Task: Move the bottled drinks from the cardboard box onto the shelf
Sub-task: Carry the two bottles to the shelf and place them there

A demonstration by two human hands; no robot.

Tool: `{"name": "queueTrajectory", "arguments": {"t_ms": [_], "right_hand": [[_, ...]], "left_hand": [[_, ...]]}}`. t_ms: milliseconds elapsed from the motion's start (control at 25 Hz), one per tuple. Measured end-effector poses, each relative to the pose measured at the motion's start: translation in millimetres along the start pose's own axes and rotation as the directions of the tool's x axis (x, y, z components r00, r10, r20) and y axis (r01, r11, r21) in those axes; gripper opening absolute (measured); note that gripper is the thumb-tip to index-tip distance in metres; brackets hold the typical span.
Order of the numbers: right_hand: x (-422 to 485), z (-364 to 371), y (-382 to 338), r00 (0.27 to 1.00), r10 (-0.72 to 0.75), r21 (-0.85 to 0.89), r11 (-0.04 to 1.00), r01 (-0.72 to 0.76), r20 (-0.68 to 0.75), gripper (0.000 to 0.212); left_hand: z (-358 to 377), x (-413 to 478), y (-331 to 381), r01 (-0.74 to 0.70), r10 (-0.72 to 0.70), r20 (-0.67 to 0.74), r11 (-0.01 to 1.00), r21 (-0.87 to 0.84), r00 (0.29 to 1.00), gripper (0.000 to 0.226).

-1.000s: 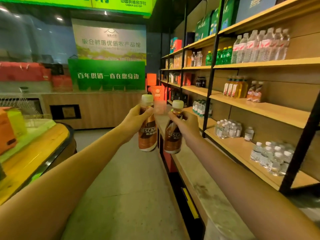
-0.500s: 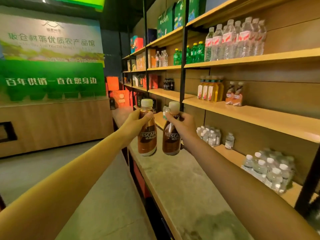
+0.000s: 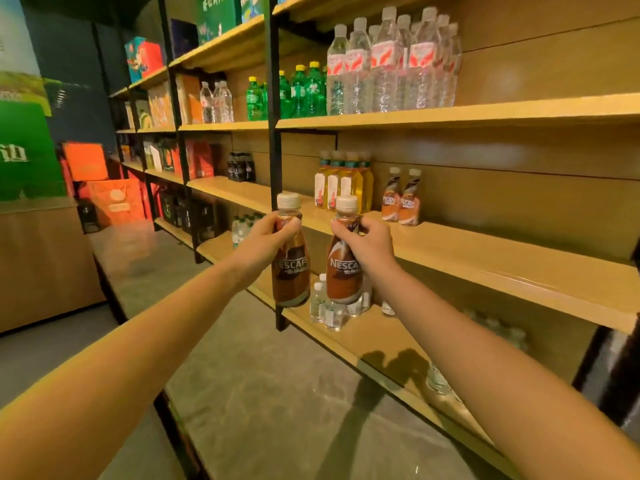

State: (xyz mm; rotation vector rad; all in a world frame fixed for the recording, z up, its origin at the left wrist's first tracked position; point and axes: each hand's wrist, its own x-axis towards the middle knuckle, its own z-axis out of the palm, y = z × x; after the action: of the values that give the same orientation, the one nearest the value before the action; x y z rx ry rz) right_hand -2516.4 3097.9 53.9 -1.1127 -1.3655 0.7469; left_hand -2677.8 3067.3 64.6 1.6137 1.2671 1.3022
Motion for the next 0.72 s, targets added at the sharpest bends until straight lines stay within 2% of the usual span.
{"name": "queueTrajectory", "arguments": {"t_ms": [120,280,480,560,720], "right_hand": [[43.6,-3.1,20.2,0.994,-0.009,-0.056,0.998,0.003,-0.110,0.025],[96.9,2.9,43.9,0.970,-0.005,-0.096,0.995,-0.019,-0.242,0.030],[164.3,21.9,66.0,0.890,0.016,-0.137,0.987,-0.087,-0.455,0.022],[186.3,23.9,70.8,0.847,0.001,-0.156,0.983,-0.099,-0.531,0.025],[215.3,17.7,75.9,0.772,-0.025,-0.212,0.967,-0.143,-0.636,0.027]], "left_hand": [[12.7,59.3,-16.3,-0.038,0.045,0.098,0.997,-0.068,0.994,0.025],[16.7,145.9,-41.9,-0.080,0.105,0.249,0.991,-0.106,0.963,0.039],[25.0,258.8,-60.4,-0.136,0.198,0.429,0.976,-0.170,0.881,0.040],[32.7,293.3,-63.0,-0.151,0.225,0.487,0.971,-0.186,0.844,0.042],[56.3,343.1,-71.1,-0.105,0.241,0.564,0.959,-0.262,0.790,0.046]]}}
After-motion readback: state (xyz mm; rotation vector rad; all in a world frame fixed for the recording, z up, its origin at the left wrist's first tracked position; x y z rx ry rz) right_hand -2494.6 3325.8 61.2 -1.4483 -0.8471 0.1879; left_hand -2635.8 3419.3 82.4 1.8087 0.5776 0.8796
